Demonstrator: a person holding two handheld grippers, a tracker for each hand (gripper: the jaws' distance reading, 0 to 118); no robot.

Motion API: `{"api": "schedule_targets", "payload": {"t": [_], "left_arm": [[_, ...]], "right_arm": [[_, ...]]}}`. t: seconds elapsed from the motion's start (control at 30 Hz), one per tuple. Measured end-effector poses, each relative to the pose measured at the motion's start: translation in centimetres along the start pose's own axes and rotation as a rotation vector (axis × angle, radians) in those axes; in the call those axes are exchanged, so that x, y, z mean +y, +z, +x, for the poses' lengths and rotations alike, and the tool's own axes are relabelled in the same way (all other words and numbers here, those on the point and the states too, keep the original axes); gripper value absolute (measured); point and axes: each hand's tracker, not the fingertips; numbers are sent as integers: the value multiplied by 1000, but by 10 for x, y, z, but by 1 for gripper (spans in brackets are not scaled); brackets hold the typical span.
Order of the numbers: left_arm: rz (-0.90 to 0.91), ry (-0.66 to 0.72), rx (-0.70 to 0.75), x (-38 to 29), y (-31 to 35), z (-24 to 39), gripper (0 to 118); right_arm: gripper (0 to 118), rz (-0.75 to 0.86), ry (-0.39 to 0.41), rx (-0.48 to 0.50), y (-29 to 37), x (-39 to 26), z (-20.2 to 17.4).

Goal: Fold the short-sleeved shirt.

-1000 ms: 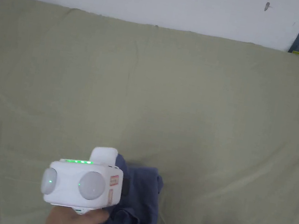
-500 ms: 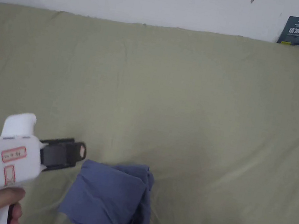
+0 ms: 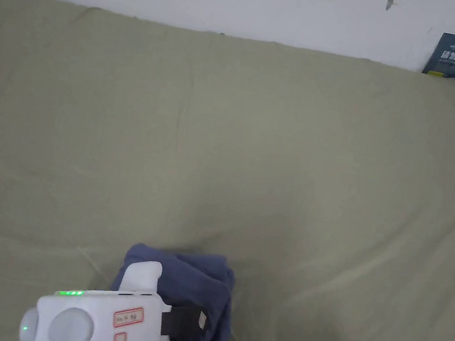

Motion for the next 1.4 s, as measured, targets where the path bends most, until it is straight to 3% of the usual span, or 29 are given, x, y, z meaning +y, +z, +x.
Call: {"api": "schedule_targets", "payload": {"t": [0.07, 0.13, 0.17, 0.2, 0.27, 0.3, 0.37, 0.4, 0.43, 0.47, 0.57, 0.63, 0.7, 0.73, 0.77, 0.8, 0.87, 1.03, 1.17, 1.3, 1.4], "left_arm": [[47, -59, -16, 3, 40, 5, 10], [90, -47, 18, 6, 73, -1, 11], [105, -37, 23, 8, 85, -8, 17], [125, -30, 28, 11, 96, -19, 42], [149, -6, 38, 15, 108, -42, 109], [139, 16, 54, 18, 109, -57, 118], [125, 54, -5, 21, 109, -92, 118], [84, 90, -7, 24, 103, -109, 118], [27, 124, -28, 27, 89, -123, 118], [-14, 150, -43, 28, 73, -135, 118], [-113, 209, -164, 24, 19, -164, 118], [-17, 158, -328, 35, 12, -158, 118], [-38, 304, -380, 43, -4, -155, 117], [-57, 346, -349, 43, -11, -153, 108], [-81, 304, -270, 42, -19, -148, 56], [-111, 220, -104, 39, -26, -143, 25], [-52, 292, -247, 37, -21, -145, 25], [-67, 182, -116, 51, 25, -150, 26], [-10, 142, 9, 76, 95, -196, 26], [-18, 69, 242, 110, 186, -267, 26], [15, 106, 430, 131, 256, -329, 26]], "right_arm": [[0, -78, -23, 139, -38, 7, -1], [0, -122, -120, 288, -92, 8, 1], [0, -131, -192, 358, -118, 6, 4], [0, -157, -274, 436, -145, 4, 11], [0, -193, -381, 507, -188, -5, 24], [0, -224, -384, 447, -202, -10, 30], [0, -288, -323, 225, -217, -16, 40], [0, -300, -368, 251, -220, -19, 49], [0, -256, -475, 365, -216, -19, 55], [0, -248, -497, 344, -213, -15, 54], [0, -250, -377, 306, -210, -10, 45], [0, -252, -371, 308, -209, -9, 41], [0, -250, -380, 317, -208, -9, 44], [0, -249, -389, 323, -208, -10, 45], [0, -247, -396, 324, -208, -11, 46], [0, -245, -401, 323, -208, -11, 47], [0, -246, -406, 320, -205, -12, 48], [0, -199, -362, 358, -164, -6, 44], [0, -164, -321, 310, -118, -5, 46], [0, -128, -289, 204, -74, -8, 52], [0, -120, -296, 158, -49, -14, 55]]}}
